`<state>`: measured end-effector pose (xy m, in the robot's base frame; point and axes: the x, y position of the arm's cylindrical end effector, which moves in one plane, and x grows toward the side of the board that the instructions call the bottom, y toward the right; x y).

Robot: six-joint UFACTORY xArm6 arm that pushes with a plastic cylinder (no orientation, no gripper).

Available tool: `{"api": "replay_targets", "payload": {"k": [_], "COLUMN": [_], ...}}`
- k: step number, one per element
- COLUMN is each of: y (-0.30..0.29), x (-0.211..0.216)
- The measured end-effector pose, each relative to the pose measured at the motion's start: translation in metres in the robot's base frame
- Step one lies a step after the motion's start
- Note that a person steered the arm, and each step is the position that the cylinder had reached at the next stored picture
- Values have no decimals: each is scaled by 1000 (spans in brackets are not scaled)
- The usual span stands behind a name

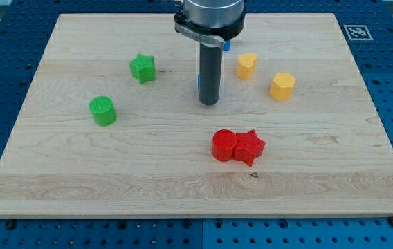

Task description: Move the green star above the green circle

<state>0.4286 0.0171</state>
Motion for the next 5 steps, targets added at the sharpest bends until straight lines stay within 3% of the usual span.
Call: {"api": "replay_targets", "payload": {"k": [2, 5], "y": [-3, -81], "x": [-32, -82]}}
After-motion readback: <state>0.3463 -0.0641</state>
